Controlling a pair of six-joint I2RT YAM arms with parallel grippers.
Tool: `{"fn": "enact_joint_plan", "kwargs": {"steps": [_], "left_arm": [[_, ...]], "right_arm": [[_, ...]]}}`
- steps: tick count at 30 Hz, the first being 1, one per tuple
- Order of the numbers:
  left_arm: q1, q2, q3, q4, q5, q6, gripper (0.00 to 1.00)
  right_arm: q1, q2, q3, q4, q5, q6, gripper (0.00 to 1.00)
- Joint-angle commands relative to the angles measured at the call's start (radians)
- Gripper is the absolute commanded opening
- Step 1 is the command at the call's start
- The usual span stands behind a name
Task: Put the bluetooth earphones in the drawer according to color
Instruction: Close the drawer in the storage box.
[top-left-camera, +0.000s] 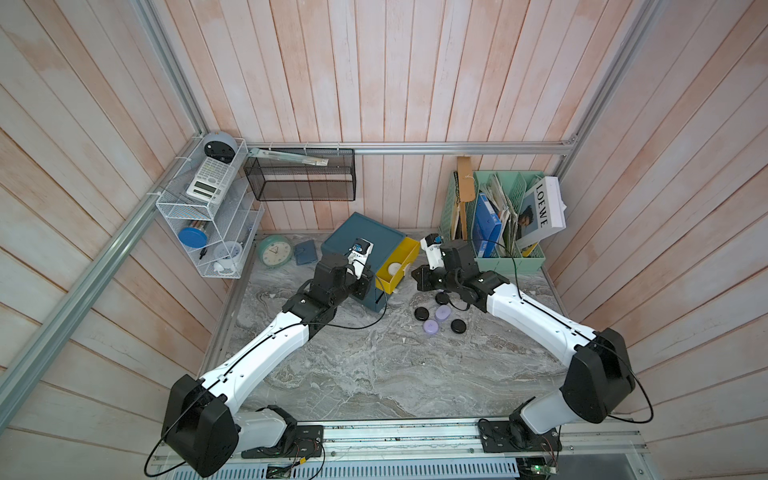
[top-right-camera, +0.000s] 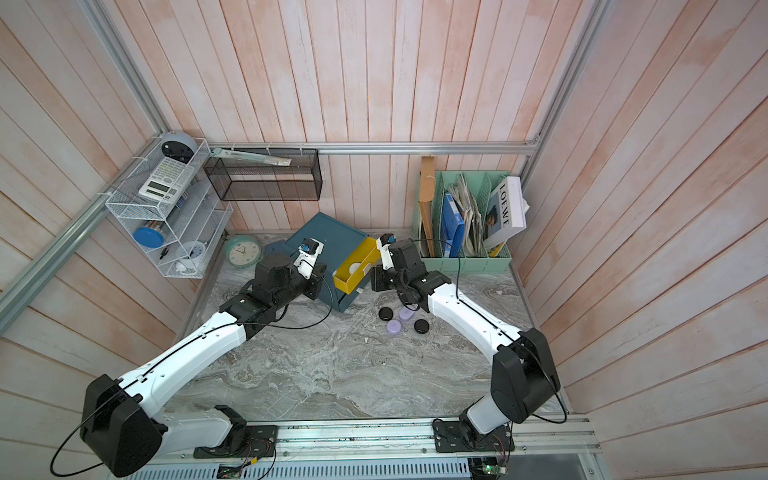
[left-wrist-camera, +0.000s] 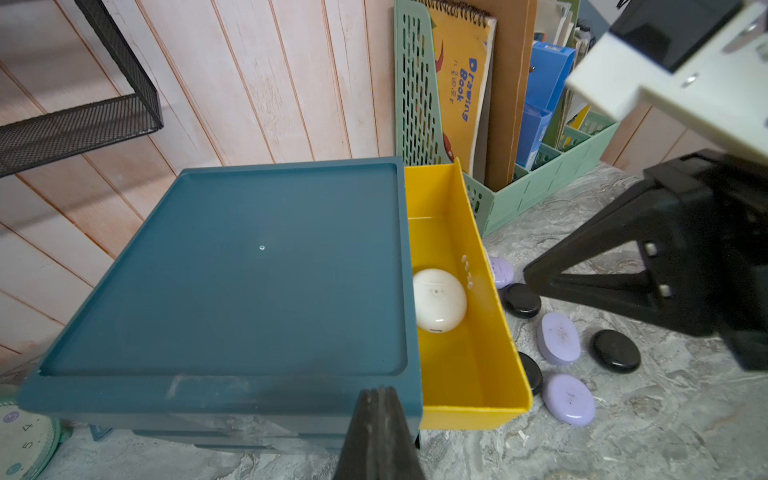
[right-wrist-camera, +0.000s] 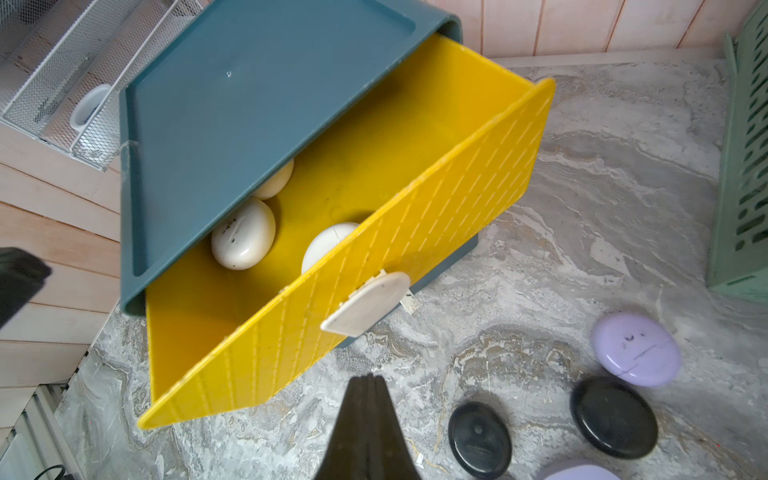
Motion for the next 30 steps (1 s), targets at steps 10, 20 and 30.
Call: {"fn": "enact_joint_plan", "kwargs": {"steps": [10, 20, 30], "left_arm": [[0.007, 0.057, 0.023, -0.014, -0.016, -0.022, 0.0], [0.008, 0.051, 0.026, -0.021, -0.028, -0.015, 0.0], [0.008, 0.039, 0.031, -0.027, -0.041, -0.017, 0.0]], "right_arm": [[-0.01, 0.068, 0.041, 0.089, -0.047, 0.053, 0.0], [-0.013, 0.147, 0.104, 0.147, -0.11, 0.103, 0.0], [-0.013, 0.234, 0.179, 0.202, -0.168, 0.173, 0.0]]}}
